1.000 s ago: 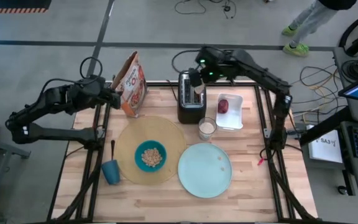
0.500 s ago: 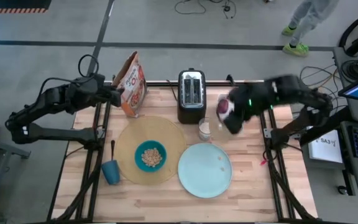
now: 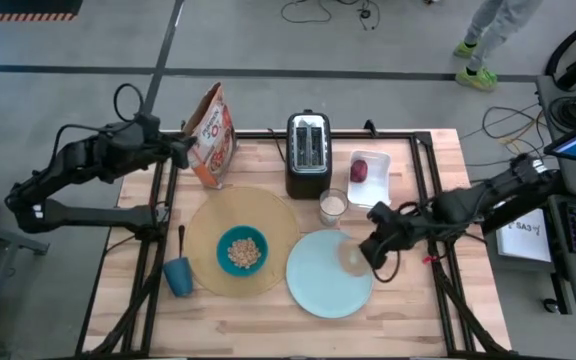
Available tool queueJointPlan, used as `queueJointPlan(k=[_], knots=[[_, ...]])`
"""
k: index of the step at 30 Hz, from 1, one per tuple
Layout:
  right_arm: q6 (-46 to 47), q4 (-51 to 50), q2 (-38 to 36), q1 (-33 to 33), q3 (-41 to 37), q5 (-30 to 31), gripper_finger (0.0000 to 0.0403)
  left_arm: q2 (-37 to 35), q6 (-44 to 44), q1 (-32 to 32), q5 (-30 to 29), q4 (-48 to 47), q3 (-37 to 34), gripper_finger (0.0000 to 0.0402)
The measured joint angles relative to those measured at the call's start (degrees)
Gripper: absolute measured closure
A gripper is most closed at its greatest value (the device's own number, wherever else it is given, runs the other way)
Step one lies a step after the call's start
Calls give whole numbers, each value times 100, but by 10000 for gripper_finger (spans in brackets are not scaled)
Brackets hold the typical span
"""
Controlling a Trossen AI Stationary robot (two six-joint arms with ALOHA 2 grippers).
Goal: Arrange a breakfast setting
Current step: Put the bagel from the toaster on the light blue plate, then put the red apple on the light blue plate
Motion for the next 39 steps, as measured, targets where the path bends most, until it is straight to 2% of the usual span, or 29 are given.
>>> queueJointPlan(k=[5,9,13,26,33,39], knots=[[-25,1885,29,-13,-1551,823,390,-53,-5,0,0,8,1,214],[236,2968,269,-80,-2348,759,390,-89,-64,0,4,42,2,214],[338,3567,509,-80,-2695,760,390,-96,-92,0,2,67,2,214],[428,3536,960,-82,-2755,790,387,2,-195,0,-1,133,2,214],[467,3008,653,-147,-2760,796,333,104,-199,0,-2,187,2,214],[445,2229,21,-431,-2619,781,281,162,-203,0,-2,327,2,214]])
